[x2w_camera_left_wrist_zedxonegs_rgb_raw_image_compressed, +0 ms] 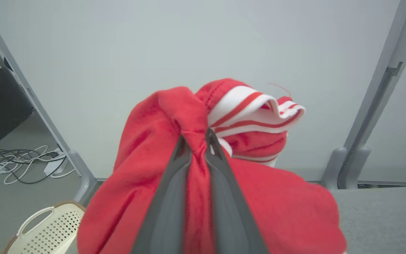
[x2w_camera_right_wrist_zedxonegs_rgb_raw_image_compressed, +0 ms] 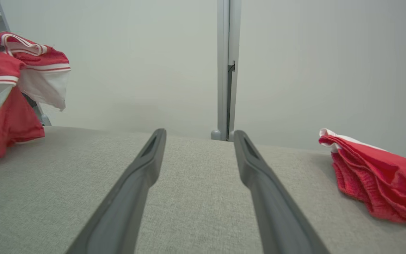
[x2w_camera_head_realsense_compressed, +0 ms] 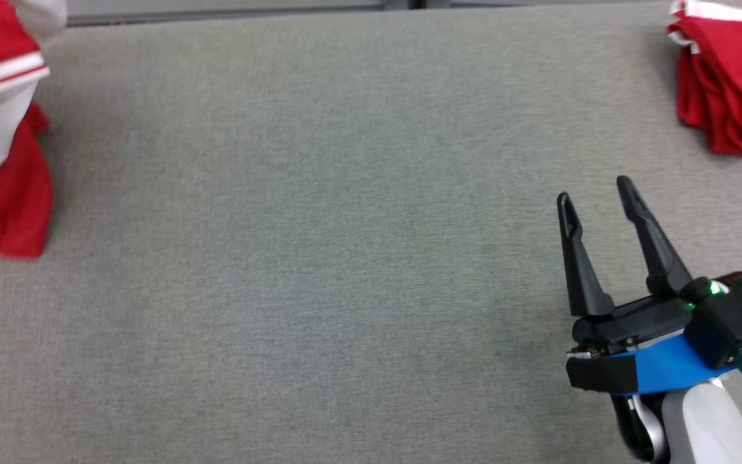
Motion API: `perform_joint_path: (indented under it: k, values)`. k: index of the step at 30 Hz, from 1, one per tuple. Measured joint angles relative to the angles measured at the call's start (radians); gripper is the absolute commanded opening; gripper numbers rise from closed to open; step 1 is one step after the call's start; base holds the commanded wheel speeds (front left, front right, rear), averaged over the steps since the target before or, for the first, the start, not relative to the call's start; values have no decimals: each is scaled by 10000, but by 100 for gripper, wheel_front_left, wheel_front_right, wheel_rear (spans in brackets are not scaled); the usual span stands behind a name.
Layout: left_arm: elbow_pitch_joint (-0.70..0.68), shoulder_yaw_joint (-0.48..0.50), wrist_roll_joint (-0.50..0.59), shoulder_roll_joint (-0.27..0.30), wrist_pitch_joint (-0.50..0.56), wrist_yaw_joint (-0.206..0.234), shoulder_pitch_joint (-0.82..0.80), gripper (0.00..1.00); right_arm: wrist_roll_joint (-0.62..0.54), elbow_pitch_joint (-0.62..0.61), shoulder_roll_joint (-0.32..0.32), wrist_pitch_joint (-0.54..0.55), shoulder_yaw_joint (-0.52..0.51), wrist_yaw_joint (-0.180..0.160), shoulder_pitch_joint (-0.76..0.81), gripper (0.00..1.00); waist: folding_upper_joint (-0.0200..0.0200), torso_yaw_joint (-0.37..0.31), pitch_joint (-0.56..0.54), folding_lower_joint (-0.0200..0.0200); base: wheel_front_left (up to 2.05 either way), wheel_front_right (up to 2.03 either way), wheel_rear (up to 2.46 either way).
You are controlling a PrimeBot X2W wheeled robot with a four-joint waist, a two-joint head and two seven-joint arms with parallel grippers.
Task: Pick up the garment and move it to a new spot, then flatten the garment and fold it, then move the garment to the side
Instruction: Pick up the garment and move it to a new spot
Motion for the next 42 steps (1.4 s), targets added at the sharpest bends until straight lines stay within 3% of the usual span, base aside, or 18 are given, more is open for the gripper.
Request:
perform_joint_path:
  k: [7, 16, 22, 28, 42]
  values:
    - [-1812, -995, 40, -245, -491, 0, -429, 0, 259, 570, 73, -297, 146, 0, 250, 100, 0, -751, -652, -1, 0, 0, 0]
    - [-4782, -2282, -499, -727, 10, 0, -868, 0, 1181, 1172, 92, -562, 364, 0, 398, 100, 0, -2150, -1070, -1, 0, 0, 0]
    - [-5985, -3336, -589, -1244, 347, -2, -892, 0, 1593, 1486, 94, -602, 596, 0, 390, 100, 0, -2926, -1147, -1, 0, 0, 0]
    - [-6232, -4176, -813, -1601, 424, -2, -11, 0, 1762, 1419, 94, -610, 594, 0, 387, 100, 0, -3195, -1228, 0, 0, 0, 0]
    - [-4993, -5302, -1252, -2109, -485, 334, 3995, 0, 1705, 1484, 98, -621, 479, 0, 503, 100, 0, -2546, -1275, 0, 0, 0, 0]
